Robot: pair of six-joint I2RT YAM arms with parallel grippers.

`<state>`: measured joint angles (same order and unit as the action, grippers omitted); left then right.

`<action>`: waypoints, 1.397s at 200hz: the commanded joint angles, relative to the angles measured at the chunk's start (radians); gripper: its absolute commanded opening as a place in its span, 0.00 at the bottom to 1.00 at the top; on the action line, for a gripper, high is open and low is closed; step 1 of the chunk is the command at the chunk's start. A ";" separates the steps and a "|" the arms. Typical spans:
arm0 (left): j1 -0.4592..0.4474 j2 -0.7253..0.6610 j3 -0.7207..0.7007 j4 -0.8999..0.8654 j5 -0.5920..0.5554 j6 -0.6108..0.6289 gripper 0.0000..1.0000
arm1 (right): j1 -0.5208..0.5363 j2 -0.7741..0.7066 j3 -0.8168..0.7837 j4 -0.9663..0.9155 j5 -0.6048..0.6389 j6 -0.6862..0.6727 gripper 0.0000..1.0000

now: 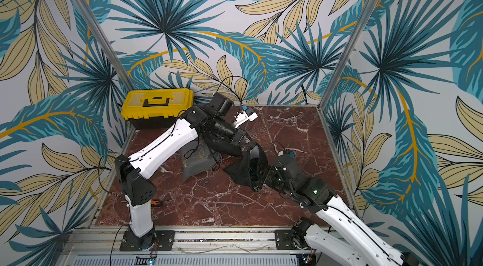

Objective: Pack away hair dryers
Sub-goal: Place the drawstring bag at the center of the board.

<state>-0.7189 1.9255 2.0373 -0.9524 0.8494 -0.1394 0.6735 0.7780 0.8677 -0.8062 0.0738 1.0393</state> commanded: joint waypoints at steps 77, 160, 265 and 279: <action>0.006 -0.013 0.049 0.047 0.073 -0.026 0.00 | 0.023 0.076 0.042 0.016 0.097 -0.049 0.56; 0.005 -0.068 0.017 0.047 0.082 -0.016 0.00 | 0.026 0.121 0.095 -0.137 0.235 -0.037 0.24; 0.037 -0.064 -0.022 0.081 0.095 -0.050 0.00 | 0.026 0.162 0.226 -0.182 0.279 -0.133 0.00; 0.051 -0.051 -0.039 0.086 0.074 -0.065 0.00 | 0.025 0.180 0.306 -0.191 0.289 -0.167 0.00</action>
<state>-0.6941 1.9091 2.0342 -0.9310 0.9024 -0.1825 0.6964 0.9459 1.0649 -0.9463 0.3099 0.9478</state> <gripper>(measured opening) 0.052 0.054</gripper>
